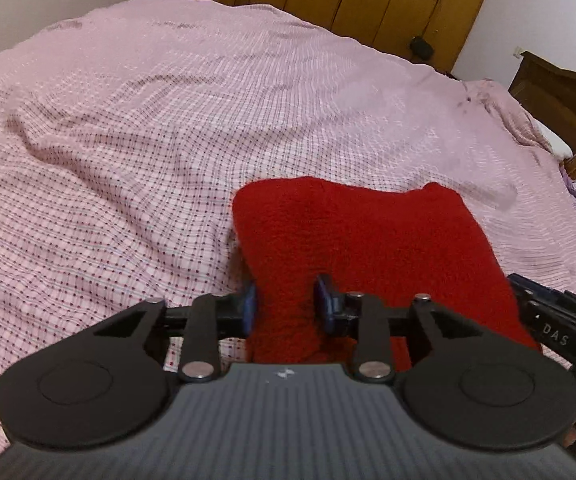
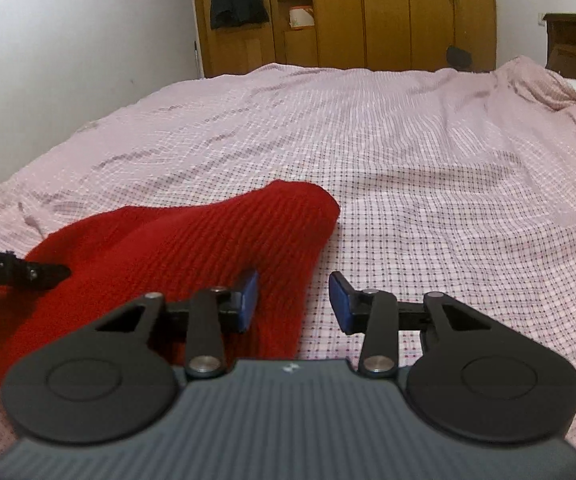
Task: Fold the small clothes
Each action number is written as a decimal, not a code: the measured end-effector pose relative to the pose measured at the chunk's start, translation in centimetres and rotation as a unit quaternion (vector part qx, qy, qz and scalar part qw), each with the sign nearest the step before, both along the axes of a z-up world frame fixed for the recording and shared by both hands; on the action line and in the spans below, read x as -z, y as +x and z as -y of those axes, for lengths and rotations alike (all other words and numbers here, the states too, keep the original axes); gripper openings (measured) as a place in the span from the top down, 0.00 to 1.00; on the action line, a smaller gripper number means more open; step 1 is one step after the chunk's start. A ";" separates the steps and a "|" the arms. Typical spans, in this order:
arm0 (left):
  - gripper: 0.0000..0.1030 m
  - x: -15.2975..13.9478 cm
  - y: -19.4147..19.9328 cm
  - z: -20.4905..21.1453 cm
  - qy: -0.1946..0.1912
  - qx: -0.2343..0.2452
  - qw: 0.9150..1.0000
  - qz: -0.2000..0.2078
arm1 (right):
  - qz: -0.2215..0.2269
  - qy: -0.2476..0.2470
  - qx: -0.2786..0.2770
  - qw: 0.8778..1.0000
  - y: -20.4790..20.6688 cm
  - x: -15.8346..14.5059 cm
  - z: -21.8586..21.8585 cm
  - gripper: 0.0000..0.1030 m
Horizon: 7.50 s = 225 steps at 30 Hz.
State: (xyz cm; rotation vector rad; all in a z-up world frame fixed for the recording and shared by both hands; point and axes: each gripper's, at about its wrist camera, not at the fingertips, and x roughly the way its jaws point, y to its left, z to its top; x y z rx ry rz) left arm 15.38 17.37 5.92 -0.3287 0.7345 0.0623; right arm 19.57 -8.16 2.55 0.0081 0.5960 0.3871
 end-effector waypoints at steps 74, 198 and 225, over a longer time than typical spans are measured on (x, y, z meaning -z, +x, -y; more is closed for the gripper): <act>0.09 2.7 -2.5 -1.9 -0.156 0.020 0.987 -0.029 | -0.238 0.322 -0.056 0.914 1.6 6.2 5.5 0.00; 0.03 2.8 -19.9 21.5 0.131 0.044 0.988 -0.070 | -0.093 -0.024 0.051 0.994 -20.9 3.9 11.7 0.10; 0.02 2.9 -20.2 21.6 0.131 0.044 0.988 -0.067 | -0.093 -0.022 0.054 0.994 -20.7 4.0 11.7 0.09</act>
